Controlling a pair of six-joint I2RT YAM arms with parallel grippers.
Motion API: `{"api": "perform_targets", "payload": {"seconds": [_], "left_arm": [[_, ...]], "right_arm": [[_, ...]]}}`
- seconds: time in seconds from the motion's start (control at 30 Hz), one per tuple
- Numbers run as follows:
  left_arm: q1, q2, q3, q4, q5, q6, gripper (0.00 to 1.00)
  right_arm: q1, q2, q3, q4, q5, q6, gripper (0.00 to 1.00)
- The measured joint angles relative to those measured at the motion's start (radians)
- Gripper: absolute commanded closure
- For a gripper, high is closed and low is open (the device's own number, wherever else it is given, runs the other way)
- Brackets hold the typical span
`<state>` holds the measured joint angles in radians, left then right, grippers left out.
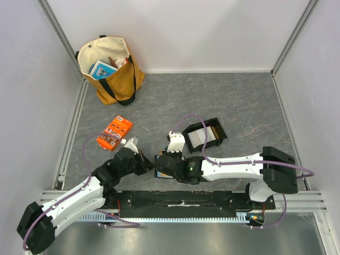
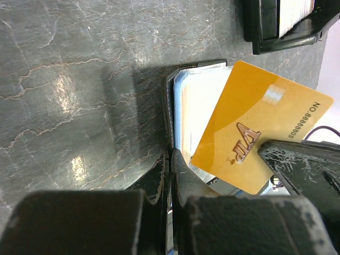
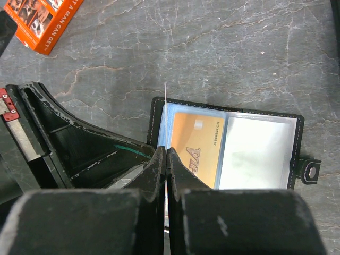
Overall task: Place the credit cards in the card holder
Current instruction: Turn over the card slot in the card holder.
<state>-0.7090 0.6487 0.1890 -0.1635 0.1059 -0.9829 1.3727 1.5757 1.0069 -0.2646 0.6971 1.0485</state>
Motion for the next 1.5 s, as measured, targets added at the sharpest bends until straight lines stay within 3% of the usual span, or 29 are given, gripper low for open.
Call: {"api": "perform_targets", "payload": {"seconds": [1.13,1.5], "left_arm": [[0.0,0.0,0.0,-0.007,-0.002,-0.002,0.98],[0.0,-0.004,0.0,-0.014,-0.003,-0.01,0.98]], "right_arm": [[0.0,0.05,0.026,-0.008,0.007,0.006,1.0],[0.001,0.093,0.111,-0.072,0.011,0.003,1.0]]}}
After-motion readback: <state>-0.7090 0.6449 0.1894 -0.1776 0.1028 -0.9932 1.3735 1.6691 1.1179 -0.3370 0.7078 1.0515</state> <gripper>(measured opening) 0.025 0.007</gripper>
